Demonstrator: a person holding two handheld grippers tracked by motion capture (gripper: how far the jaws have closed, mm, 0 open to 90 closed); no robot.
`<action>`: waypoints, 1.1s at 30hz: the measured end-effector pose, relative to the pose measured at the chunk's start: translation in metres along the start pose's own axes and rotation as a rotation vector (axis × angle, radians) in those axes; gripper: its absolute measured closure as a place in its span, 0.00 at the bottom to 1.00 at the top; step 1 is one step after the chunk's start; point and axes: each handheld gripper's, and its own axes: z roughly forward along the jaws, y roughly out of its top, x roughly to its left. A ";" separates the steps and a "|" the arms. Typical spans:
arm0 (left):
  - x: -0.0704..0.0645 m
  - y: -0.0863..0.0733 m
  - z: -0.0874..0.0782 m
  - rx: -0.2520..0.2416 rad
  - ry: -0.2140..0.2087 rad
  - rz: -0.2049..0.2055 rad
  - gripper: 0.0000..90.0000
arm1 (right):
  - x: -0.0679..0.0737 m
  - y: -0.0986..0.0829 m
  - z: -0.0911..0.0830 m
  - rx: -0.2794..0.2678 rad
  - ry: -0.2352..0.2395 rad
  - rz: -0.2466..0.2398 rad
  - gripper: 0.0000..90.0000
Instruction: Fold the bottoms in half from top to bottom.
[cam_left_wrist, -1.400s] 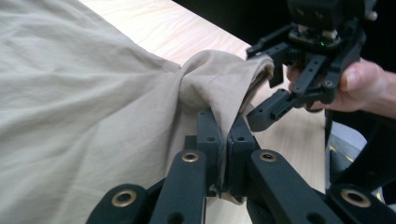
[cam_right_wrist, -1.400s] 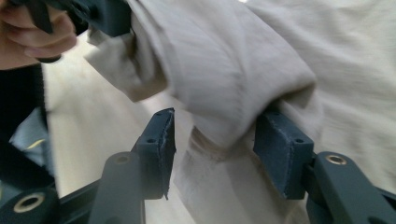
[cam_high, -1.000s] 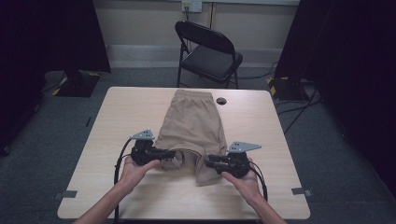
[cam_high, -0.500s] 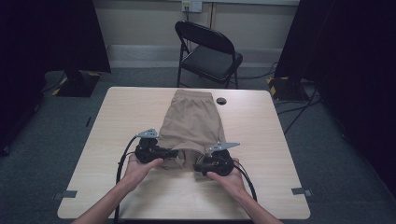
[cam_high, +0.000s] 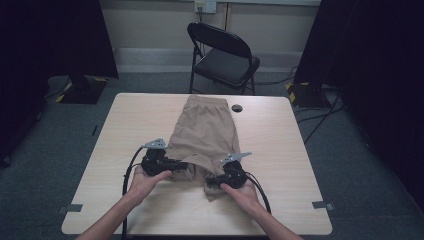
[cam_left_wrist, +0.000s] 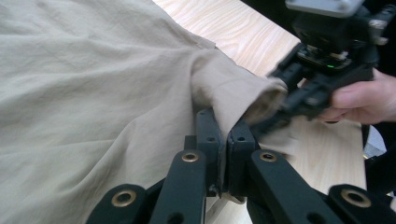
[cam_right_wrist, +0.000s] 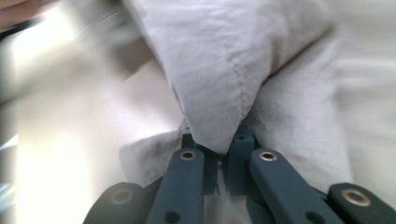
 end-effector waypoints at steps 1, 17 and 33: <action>0.000 -0.001 -0.001 0.004 0.000 -0.001 0.97 | 0.001 0.000 -0.002 0.037 0.070 -0.004 0.97; 0.012 -0.007 0.016 0.082 0.017 -0.034 0.97 | 0.012 -0.017 -0.034 -0.025 0.037 -0.067 0.76; 0.011 -0.005 0.018 0.075 0.010 -0.030 0.97 | 0.034 -0.028 -0.021 -0.037 -0.055 -0.066 0.44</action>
